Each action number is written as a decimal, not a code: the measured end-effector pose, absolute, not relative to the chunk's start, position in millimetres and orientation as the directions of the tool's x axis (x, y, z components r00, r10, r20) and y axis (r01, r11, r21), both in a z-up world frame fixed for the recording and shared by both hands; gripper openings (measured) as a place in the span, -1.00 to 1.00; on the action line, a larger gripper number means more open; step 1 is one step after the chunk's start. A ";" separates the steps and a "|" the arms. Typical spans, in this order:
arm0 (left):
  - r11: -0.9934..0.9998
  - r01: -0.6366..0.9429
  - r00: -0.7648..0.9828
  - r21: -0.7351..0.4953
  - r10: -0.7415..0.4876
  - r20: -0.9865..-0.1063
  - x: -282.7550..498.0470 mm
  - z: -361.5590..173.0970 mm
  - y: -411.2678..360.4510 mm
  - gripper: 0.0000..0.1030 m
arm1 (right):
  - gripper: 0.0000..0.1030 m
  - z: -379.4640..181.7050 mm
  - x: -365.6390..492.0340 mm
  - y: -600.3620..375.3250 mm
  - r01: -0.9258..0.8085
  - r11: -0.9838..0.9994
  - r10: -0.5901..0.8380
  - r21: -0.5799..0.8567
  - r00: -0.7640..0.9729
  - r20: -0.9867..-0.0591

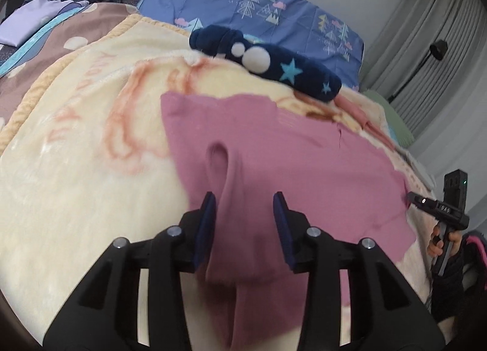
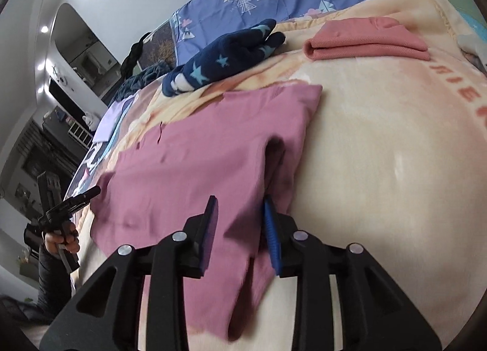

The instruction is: Fold small clothes

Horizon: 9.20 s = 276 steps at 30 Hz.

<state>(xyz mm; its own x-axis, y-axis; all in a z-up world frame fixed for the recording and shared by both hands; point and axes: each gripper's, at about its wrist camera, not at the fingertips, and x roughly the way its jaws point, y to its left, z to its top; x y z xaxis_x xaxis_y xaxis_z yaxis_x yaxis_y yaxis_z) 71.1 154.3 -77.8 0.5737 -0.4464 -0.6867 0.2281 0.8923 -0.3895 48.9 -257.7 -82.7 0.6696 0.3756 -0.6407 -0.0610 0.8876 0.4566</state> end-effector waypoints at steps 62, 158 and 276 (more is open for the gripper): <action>0.943 0.302 0.703 -0.142 -0.321 -0.635 155.3 -23.4 86.9 0.13 | -0.42 -91.2 166.7 -335.7 0.145 0.857 0.256 0.494 0.714 -0.652; 0.586 0.810 0.363 0.013 -0.485 -0.795 -22.2 -102.1 -210.8 -0.82 | -0.61 -68.9 143.0 -303.4 -0.165 0.862 0.426 0.479 0.749 -0.507; 0.670 0.288 0.483 -0.684 -0.719 -0.501 183.8 -116.7 205.8 0.15 | -0.06 -116.8 14.4 176.4 -0.488 0.634 0.122 -0.600 0.829 -0.545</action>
<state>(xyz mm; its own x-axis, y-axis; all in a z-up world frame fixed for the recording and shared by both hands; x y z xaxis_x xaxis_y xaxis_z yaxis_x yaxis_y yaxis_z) 183.8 205.8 -116.7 0.4826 -0.7187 -0.5006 0.2878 0.6700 -0.6843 14.4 176.4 -116.8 0.8295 0.1221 -0.5451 -0.4875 0.6344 -0.5999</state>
